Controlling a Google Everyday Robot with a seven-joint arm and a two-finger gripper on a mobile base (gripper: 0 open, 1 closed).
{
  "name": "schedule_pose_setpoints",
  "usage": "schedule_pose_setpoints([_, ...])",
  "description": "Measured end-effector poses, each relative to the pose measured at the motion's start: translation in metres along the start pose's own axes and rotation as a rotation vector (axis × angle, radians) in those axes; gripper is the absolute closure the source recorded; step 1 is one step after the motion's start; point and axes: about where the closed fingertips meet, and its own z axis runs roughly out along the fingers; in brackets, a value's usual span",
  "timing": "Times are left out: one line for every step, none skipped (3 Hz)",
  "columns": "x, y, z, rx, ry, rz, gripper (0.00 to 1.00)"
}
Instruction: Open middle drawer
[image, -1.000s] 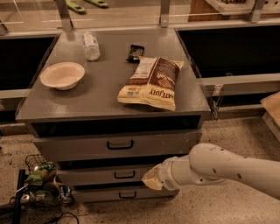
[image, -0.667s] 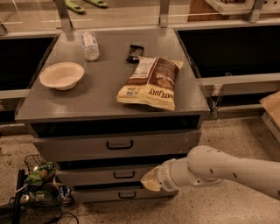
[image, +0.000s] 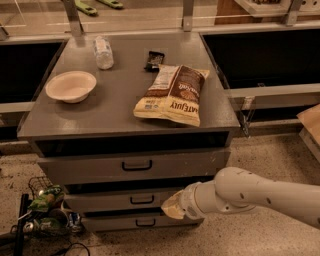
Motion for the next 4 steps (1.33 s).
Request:
schedule_pose_setpoints([0.0, 0.0, 0.0, 0.0, 0.0, 0.0, 0.37])
schedule_pose_setpoints([0.0, 0.0, 0.0, 0.0, 0.0, 0.0, 0.14])
schedule_pose_setpoints([0.0, 0.0, 0.0, 0.0, 0.0, 0.0, 0.0])
schedule_pose_setpoints([0.0, 0.0, 0.0001, 0.0, 0.0, 0.0, 0.0])
